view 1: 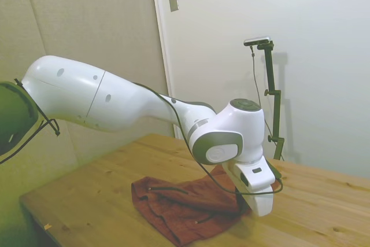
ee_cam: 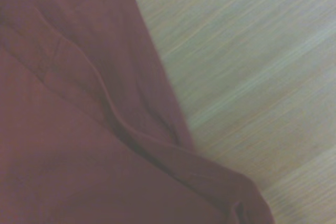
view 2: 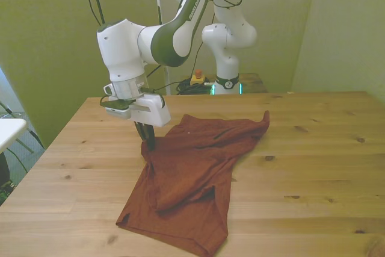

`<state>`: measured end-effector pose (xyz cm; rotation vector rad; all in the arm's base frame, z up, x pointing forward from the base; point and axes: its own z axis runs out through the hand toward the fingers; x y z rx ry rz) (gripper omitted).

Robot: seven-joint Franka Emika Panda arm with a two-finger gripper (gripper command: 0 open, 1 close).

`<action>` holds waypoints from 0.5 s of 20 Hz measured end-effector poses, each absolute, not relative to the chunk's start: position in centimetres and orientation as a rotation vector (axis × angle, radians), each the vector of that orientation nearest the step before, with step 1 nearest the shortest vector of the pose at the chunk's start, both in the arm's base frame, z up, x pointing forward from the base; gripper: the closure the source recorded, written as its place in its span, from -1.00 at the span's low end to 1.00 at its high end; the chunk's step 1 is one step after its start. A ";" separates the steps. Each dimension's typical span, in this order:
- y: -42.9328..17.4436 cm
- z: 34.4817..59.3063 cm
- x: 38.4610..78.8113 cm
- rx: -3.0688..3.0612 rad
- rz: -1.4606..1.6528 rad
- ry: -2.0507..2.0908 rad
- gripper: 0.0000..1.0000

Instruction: Unfold the shorts

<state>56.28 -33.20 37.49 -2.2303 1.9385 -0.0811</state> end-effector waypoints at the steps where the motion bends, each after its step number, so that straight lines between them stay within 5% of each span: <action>1: -33.1 38.0 56.4 -2.239 -0.095 1.933 1.00; 10: -27.3 42.5 61.1 -2.328 -0.210 1.818 1.00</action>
